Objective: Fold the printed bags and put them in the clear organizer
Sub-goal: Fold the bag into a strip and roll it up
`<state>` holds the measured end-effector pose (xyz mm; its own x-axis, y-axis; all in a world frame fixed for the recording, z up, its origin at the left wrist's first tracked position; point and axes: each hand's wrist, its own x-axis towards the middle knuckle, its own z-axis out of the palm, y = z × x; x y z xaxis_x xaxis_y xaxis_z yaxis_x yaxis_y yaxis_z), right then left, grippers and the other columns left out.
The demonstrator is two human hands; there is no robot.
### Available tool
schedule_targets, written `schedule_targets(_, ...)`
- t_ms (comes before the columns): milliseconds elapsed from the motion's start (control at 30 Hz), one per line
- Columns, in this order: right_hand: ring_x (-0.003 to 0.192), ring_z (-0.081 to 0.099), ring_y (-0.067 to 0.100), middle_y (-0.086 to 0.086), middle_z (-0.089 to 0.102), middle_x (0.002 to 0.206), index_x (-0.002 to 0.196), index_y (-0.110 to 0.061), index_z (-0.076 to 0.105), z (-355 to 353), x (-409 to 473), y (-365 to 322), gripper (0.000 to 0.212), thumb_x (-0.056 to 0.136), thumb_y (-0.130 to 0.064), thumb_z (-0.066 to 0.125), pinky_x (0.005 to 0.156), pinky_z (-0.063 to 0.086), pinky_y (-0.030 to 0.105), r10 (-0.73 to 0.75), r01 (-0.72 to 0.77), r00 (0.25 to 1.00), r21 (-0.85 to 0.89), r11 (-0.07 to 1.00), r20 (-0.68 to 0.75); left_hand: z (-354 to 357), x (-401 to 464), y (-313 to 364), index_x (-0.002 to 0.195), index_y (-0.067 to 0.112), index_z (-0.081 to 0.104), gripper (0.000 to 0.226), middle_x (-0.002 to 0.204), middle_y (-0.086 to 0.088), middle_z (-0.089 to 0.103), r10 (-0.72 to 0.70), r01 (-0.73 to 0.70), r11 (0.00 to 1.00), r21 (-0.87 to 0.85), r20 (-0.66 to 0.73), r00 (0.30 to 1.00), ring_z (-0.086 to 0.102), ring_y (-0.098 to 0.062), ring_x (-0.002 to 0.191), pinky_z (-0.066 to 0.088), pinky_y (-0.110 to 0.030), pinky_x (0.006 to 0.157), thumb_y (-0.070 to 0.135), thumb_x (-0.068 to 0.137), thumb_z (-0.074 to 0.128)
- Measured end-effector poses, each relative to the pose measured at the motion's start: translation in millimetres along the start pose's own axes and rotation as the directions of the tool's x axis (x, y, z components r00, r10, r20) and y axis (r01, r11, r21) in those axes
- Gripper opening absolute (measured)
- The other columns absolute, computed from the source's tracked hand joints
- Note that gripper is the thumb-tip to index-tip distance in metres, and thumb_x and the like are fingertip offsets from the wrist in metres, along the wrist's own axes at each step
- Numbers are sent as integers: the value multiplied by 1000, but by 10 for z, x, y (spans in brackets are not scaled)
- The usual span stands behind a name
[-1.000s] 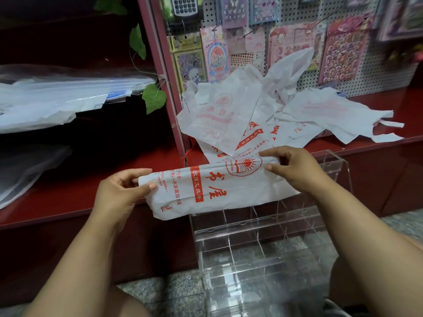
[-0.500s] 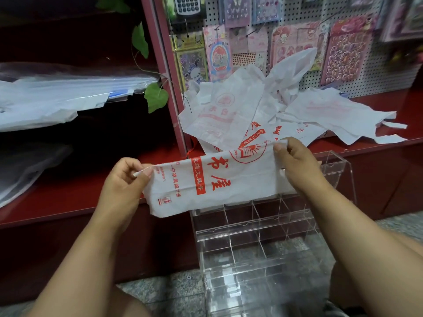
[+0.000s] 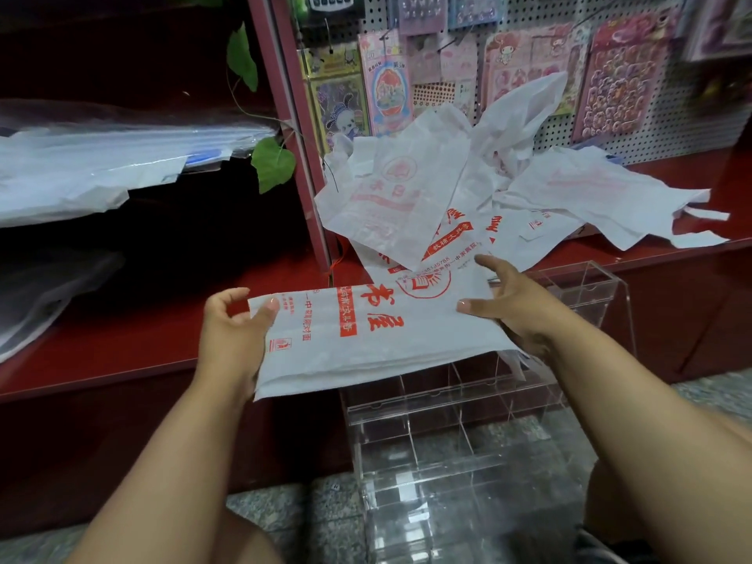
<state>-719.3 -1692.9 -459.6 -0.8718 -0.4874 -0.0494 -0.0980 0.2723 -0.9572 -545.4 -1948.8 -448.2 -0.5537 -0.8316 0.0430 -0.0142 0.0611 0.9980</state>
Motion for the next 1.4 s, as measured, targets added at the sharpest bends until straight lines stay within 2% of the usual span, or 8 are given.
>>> schedule_targets(167,75,66,13,8,68,102,118,-27,35,7,49,60,55,83,-9,72,48,48,12,-30,40,994,92,995,-103,-62,34,28,145,36,29,71,105,-16,65,-141,169,970,-176,160,977,72,-22,63,59,-36,48,5,91,63)
schedule_targets(400,91,68,38,27,67,101,99,-35,43,88,90,133,46,79,-11,77,82,57,47,-85,102,986,120,988,-141,-122,49,-44,89,19,48,28,80,-10,64,16,-9,997,-77,91,996,68,-30,71,54,-28,45,-4,89,63)
schedule_targets(467,82,67,35,23,66,88,89,-25,57,112,120,159,30,78,-5,76,75,59,38,-115,140,981,153,978,-159,-161,73,-77,77,14,52,24,79,-8,61,55,-49,997,-52,109,993,67,-30,81,55,-27,54,-3,89,64)
schedule_targets(567,91,62,11,6,67,95,86,-11,70,138,91,134,14,84,2,67,70,49,8,-137,156,985,189,970,-109,-209,75,-64,88,12,67,13,84,-2,74,16,-9,999,-39,180,983,73,-22,84,59,-28,62,3,93,61)
schedule_targets(767,127,48,13,1,54,137,104,-34,71,31,50,140,38,78,-6,75,105,40,28,-141,129,985,111,985,102,-293,88,-34,108,12,67,25,98,-7,75,-62,78,996,-35,334,940,74,-19,82,58,-22,61,-3,89,61)
schedule_targets(1000,125,50,11,1,59,131,101,-33,69,44,15,108,41,75,-2,76,79,43,2,-190,185,979,65,981,69,-320,94,-38,101,7,71,33,101,-9,74,-60,38,997,67,359,932,74,-20,84,60,-23,70,-10,73,70)
schedule_targets(1200,120,53,8,-5,63,125,99,-37,70,55,8,124,43,71,-5,80,106,36,25,-210,210,977,-8,978,33,-369,111,18,95,9,72,33,98,-7,73,-10,-43,987,152,329,944,72,-15,83,59,-21,75,-10,68,76)
schedule_targets(1400,92,64,19,1,71,96,83,-23,73,93,49,162,13,76,-14,79,84,50,33,-201,194,980,-176,965,-18,-393,171,133,77,7,74,12,99,-5,68,159,-275,869,410,295,942,68,-28,90,58,-44,80,13,73,83)
